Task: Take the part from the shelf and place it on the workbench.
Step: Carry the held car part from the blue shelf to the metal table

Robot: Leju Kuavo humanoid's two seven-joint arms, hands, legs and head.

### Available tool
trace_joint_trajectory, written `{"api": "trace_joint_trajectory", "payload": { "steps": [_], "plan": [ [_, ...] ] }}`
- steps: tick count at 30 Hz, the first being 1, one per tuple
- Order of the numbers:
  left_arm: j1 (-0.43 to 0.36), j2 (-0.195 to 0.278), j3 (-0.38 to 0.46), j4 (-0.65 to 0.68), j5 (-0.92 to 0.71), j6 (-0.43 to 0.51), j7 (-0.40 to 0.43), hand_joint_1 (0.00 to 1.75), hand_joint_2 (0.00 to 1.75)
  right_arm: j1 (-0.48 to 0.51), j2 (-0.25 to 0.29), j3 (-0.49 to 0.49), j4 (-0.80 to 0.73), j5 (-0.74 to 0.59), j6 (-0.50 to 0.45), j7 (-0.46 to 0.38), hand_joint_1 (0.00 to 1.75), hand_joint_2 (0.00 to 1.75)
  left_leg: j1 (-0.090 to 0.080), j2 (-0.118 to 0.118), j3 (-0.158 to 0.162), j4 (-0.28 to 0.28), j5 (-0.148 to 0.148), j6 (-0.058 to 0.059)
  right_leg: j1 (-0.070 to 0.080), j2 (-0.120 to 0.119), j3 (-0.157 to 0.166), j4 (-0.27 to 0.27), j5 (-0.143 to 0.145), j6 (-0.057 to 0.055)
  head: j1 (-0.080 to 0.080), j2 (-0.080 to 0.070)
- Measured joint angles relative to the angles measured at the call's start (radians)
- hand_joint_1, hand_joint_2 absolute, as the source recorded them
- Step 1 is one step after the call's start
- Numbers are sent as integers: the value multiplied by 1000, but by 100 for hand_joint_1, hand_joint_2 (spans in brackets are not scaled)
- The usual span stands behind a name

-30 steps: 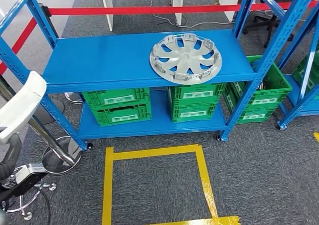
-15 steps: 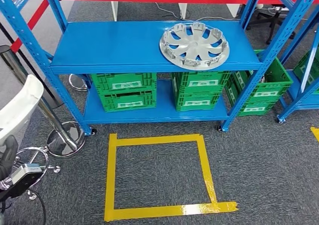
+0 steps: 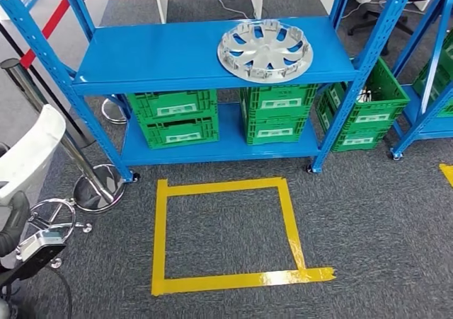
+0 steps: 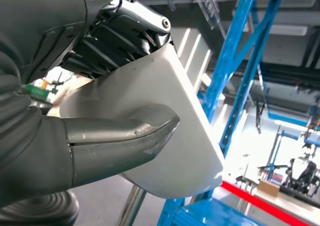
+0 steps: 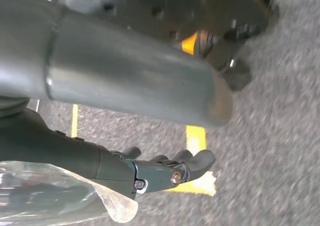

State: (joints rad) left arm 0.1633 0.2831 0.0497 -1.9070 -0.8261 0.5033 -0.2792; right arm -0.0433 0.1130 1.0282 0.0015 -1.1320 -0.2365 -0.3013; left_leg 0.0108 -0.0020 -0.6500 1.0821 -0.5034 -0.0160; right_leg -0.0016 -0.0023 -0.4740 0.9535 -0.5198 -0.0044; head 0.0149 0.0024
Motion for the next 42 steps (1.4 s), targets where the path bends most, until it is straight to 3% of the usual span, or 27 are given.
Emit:
{"api": "trace_joint_trajectory", "payload": {
  "steps": [2,3,5,7,9,10,12,13,15,17,18,20,22,23,25,26,27,28,30,32,33,34,35,37,38,40,42],
  "plan": [
    [0,0,0,0,0,0,1,175,175,-1,0,0,0,-1,1,-1,0,0,1,0,-28,135,-95,-7,4,-4,-31,10,17,-10,-3,0],
    [0,0,0,0,0,0,2,175,175,-1,0,1,0,-1,2,-1,0,0,0,0,-33,192,-114,-8,5,-5,-48,16,24,-12,-4,0],
    [0,0,0,0,0,0,2,175,175,-3,0,1,0,-1,3,-2,0,0,0,0,-5,220,-80,-7,8,-7,-83,33,38,-13,-4,0],
    [-1,0,0,0,0,0,2,175,175,-5,0,1,0,-1,3,-2,0,0,-2,0,81,115,-31,3,10,-7,-114,52,49,-11,-4,0],
    [-3,0,0,-1,0,0,2,175,175,-6,2,1,-1,-1,3,-3,0,0,-8,0,175,-29,-40,13,11,-6,-133,64,62,-3,-4,0],
    [-5,1,0,-2,0,0,2,175,175,-6,3,1,-1,-1,3,-3,0,0,-11,0,200,-73,-54,18,11,-6,-138,66,70,3,-3,0],
    [-7,0,0,-2,-1,0,2,175,175,-5,3,1,0,-2,2,-3,0,0,-13,1,200,-99,-48,27,8,-5,-147,65,85,17,-4,0],
    [-8,0,0,-2,-1,0,2,175,175,-4,3,1,0,-2,1,-3,0,0,-11,3,190,-102,-37,34,7,-3,-153,68,77,25,-5,0],
    [-9,-2,0,-2,-1,-1,3,175,175,-2,2,1,1,-4,0,-3,0,0,-6,8,162,-108,-10,48,4,0,-174,118,0,39,-2,0],
    [-9,-4,0,-3,-2,-2,5,175,175,-3,3,2,1,-6,-1,-3,0,0,-6,9,130,-106,16,53,0,1,-197,233,-100,50,2,0],
    [-9,-5,-1,-3,-2,-3,7,175,175,-4,3,4,1,-6,-1,-3,0,0,-6,10,113,-105,29,52,-3,1,-203,293,-120,55,3,0],
    [-9,-8,-1,-3,-2,-4,9,175,175,-5,3,7,1,-9,-2,-2,0,0,-4,11,76,-99,55,49,-6,1,-182,348,-81,60,4,0],
    [-9,-10,-1,-3,-2,-6,10,175,175,-6,3,10,1,-12,-3,-1,0,0,-3,11,44,-91,76,41,-9,2,-101,273,-18,60,4,0],
    [-10,-11,-1,-3,-2,-7,11,175,175,-8,3,12,1,-14,-3,-1,0,0,-3,10,33,-86,86,37,-9,3,-36,188,-15,57,4,0],
    [-13,-11,-1,-3,-2,-9,13,175,175,-13,2,17,1,-17,-4,-1,0,0,-4,10,23,-81,106,26,-7,6,69,33,-52,45,4,0],
    [-15,-12,-1,-3,-3,-10,13,175,175,-14,2,20,1,-18,-5,-1,0,0,-4,11,20,-81,118,20,-4,7,92,-10,-66,37,3,0],
    [-17,-12,-1,-3,-3,-12,13,175,175,-14,2,21,2,-20,-5,-1,0,0,-3,11,16,-84,129,14,-3,6,90,-21,-67,27,2,0],
    [-17,-12,-2,-2,-3,-13,13,175,175,-13,3,23,2,-21,-4,-2,0,0,-1,10,11,-83,126,8,-2,4,78,-18,-58,18,1,0],
    [-17,-13,-3,-2,-4,-17,14,175,175,-10,3,25,1,-22,-4,-1,0,0,2,8,-1,-39,55,-3,-3,-2,51,-14,-34,-1,-3,0],
    [-19,-14,-3,-2,-4,-19,16,175,175,-10,3,25,1,-23,-4,0,0,0,3,7,-19,80,-60,-9,1,-7,16,-5,-10,-13,-7,0],
    [-19,-14,-4,-2,-4,-19,16,175,175,-11,3,25,2,-23,-4,0,0,0,3,7,-26,148,-92,-10,3,-8,-3,3,2,-15,-8,0],
    [-20,-14,-5,-2,-4,-20,16,175,175,-11,3,25,2,-23,-4,0,0,0,3,7,-27,201,-95,-10,5,-9,-24,12,13,-16,-8,0],
    [-21,-15,-6,-2,-4,-20,17,175,175,-11,3,25,2,-23,-4,0,0,0,3,7,-16,226,-74,-9,7,-10,-47,23,24,-16,-9,0],
    [-23,-15,-7,-2,-5,-20,17,175,175,-11,3,27,1,-24,-5,0,0,0,2,7,52,171,-14,-2,9,-11,-94,47,41,-14,-9,0],
    [-25,-15,-8,-2,-5,-20,17,175,175,-11,3,29,1,-25,-6,-1,0,0,0,6,103,101,-10,3,11,-10,-113,59,48,-12,-9,0],
    [-30,-15,-8,-2,-5,-19,17,175,175,-12,3,33,1,-27,-6,-2,0,0,-5,6,188,-36,-41,12,12,-9,-136,71,65,-2,-8,0],
    [-34,-16,-9,-2,-5,-19,16,175,175,-11,3,38,2,-30,-8,-2,0,0,-9,6,204,-88,-55,21,11,-8,-149,70,88,11,-7,0]
  ]
}}
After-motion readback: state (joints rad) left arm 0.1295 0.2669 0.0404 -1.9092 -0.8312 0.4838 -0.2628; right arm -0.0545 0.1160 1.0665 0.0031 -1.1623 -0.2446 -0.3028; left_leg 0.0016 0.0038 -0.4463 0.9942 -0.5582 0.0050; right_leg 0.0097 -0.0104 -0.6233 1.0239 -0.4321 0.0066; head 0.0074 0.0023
